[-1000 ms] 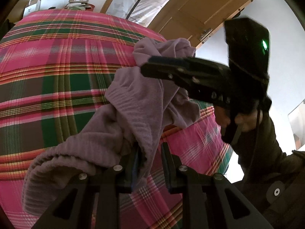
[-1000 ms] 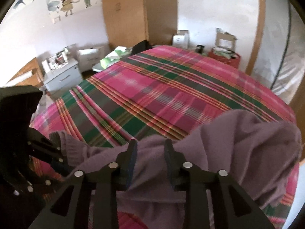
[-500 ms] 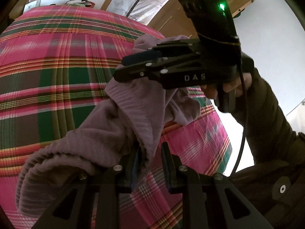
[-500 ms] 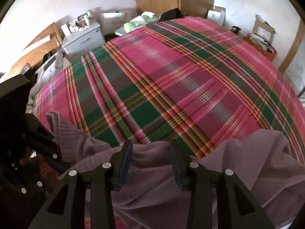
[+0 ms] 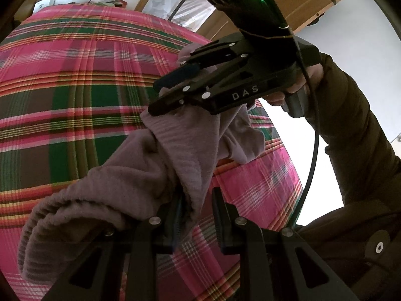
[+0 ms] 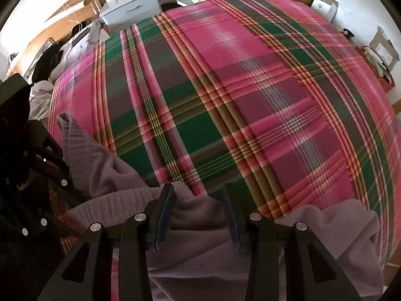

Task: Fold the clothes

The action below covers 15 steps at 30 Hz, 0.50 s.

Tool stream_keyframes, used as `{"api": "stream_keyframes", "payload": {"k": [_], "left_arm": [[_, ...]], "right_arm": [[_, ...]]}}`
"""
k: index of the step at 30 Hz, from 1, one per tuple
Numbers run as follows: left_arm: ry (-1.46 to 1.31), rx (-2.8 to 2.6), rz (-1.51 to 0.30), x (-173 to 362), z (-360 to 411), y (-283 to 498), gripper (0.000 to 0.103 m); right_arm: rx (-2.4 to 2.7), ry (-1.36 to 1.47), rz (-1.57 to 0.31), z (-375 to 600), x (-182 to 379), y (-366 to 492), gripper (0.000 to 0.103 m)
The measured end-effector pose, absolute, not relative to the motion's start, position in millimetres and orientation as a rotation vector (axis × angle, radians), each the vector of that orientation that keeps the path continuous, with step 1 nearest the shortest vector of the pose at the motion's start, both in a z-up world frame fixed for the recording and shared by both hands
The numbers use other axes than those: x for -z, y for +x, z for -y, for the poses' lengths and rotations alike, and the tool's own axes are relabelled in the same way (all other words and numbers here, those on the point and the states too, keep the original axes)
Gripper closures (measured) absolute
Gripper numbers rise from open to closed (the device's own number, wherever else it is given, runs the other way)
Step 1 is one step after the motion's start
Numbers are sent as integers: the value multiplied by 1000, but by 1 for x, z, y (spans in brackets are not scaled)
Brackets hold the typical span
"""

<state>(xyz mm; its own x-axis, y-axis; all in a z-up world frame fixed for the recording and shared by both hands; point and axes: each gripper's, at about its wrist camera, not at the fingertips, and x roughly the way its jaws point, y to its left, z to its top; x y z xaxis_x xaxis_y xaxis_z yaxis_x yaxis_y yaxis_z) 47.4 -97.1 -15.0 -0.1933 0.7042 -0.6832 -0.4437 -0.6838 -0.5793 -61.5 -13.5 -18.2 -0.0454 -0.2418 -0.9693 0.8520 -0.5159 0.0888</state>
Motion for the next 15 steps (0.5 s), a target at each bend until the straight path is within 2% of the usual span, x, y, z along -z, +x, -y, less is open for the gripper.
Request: {"api": "stream_keyframes", "payload": {"k": [8, 12, 15], "left_arm": [[-1311, -1942, 333, 16, 99, 46, 81], [-1313, -1941, 339, 16, 100, 45, 81], [-1315, -1941, 340, 17, 100, 45, 81]], "right_arm": [[1661, 1445, -649, 6, 21, -61, 62], [1642, 1443, -651, 2, 19, -55, 77], [1629, 1437, -657, 0, 16, -51, 84]]}}
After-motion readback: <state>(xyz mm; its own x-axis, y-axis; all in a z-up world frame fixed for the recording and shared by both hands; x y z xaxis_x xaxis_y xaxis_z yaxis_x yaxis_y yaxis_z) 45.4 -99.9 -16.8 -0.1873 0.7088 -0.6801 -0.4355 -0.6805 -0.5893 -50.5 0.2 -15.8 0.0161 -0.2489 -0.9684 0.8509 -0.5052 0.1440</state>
